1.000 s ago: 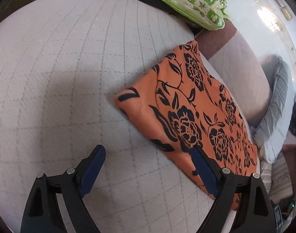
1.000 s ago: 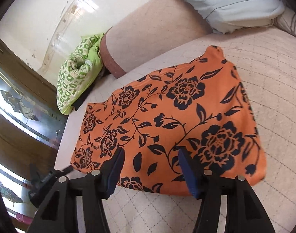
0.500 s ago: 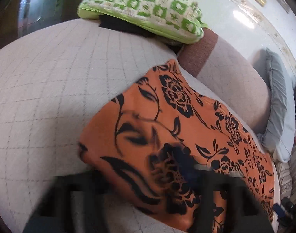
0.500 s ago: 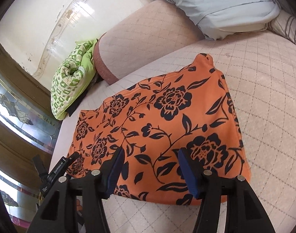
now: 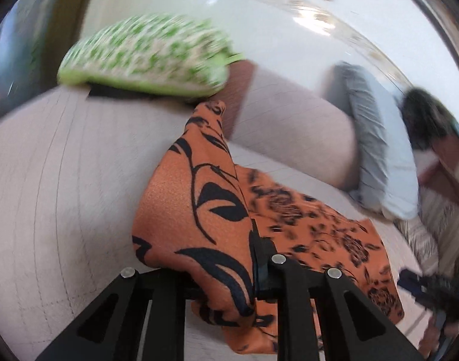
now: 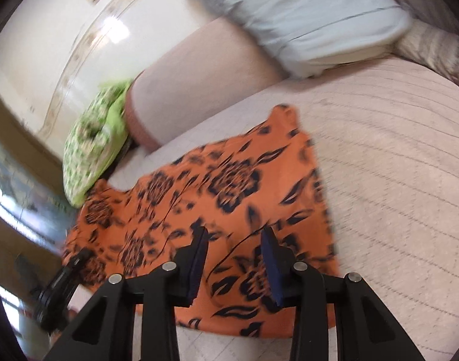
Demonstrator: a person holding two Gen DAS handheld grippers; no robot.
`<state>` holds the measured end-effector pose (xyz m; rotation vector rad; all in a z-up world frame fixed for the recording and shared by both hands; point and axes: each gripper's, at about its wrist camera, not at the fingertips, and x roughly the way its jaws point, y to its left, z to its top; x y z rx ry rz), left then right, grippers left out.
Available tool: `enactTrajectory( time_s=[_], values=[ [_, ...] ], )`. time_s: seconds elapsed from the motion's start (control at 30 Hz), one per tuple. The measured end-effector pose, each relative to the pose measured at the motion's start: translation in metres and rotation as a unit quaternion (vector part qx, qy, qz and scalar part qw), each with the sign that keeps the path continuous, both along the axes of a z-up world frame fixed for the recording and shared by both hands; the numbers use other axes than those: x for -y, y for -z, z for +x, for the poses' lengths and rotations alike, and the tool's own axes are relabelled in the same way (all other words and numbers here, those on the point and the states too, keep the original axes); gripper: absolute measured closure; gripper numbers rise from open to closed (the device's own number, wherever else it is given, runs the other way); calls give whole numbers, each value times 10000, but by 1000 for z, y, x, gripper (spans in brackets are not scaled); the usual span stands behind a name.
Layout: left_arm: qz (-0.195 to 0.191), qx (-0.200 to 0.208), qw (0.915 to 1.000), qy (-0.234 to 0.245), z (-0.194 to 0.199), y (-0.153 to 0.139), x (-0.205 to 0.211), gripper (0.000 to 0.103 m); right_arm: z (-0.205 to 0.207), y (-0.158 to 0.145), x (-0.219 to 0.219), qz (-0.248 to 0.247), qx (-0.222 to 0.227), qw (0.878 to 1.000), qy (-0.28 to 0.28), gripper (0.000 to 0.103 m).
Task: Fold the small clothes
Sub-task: 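Grasp the folded blouse edge with the left gripper and lift it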
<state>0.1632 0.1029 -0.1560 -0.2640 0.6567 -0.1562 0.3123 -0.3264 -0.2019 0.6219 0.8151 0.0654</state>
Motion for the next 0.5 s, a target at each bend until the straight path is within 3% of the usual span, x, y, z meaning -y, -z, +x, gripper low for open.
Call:
enactTrajectory(
  time_s=[0.2, 0.33, 0.4, 0.5],
  values=[
    [357, 49, 9976, 589, -21, -38, 88, 84, -4, 5, 57, 416, -53, 9967, 701, 65],
    [512, -76, 9918, 1171, -37, -38, 187, 84, -15, 3, 97, 676, 62, 9909, 1159, 65],
    [640, -318, 9864, 1478, -44, -21, 235, 79, -20, 1, 113, 746, 125, 9878, 1362, 65],
    [555, -1315, 9681, 2061, -43, 20, 276, 69, -27, 6, 138, 976, 178, 9819, 1614, 64]
  ],
)
